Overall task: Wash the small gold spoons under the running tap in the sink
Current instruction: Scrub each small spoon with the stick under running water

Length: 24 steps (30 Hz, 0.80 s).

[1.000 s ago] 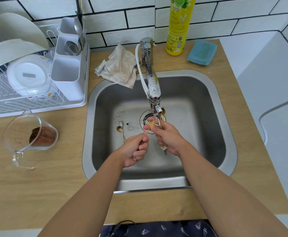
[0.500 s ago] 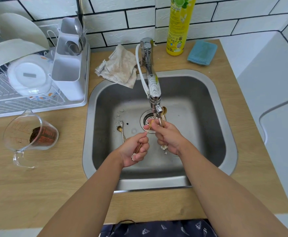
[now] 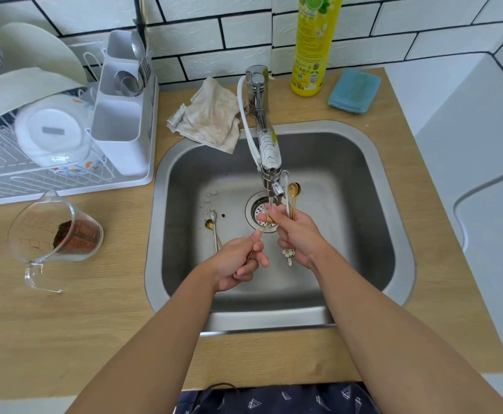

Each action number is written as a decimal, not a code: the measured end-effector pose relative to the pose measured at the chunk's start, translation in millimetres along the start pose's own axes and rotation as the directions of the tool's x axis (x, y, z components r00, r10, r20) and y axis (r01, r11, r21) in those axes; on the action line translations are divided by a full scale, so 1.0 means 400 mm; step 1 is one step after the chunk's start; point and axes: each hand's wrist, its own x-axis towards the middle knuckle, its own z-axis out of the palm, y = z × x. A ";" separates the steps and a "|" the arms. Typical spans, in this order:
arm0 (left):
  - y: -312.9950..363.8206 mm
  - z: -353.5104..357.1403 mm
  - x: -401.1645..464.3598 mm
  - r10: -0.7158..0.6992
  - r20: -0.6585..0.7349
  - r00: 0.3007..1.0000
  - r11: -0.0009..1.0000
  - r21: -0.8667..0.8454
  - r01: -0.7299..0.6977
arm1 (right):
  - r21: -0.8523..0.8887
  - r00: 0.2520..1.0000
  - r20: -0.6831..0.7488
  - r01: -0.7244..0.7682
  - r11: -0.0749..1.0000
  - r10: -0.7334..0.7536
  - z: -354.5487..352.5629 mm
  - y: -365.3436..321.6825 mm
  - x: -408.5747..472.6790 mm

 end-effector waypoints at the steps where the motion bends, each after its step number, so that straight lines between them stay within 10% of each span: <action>1: 0.000 -0.001 -0.001 -0.003 0.017 1.000 1.000 -0.020 0.004 | 0.020 1.000 0.023 0.004 1.000 -0.004 -0.002 0.000 0.001; 9: 0.010 -0.021 -0.007 -0.010 0.196 0.981 0.975 -0.214 0.053 | 0.087 0.983 0.182 -0.009 0.996 -0.007 -0.001 -0.007 -0.009; 16: 0.002 0.005 -0.002 0.039 0.001 0.999 0.996 0.079 -0.039 | -0.216 0.979 -0.167 0.080 0.973 -0.118 0.004 0.011 0.001; 24: -0.007 0.013 -0.004 0.058 -0.102 0.993 0.970 0.241 -0.032 | -0.343 0.984 -0.087 0.117 0.932 -0.156 0.010 0.023 0.002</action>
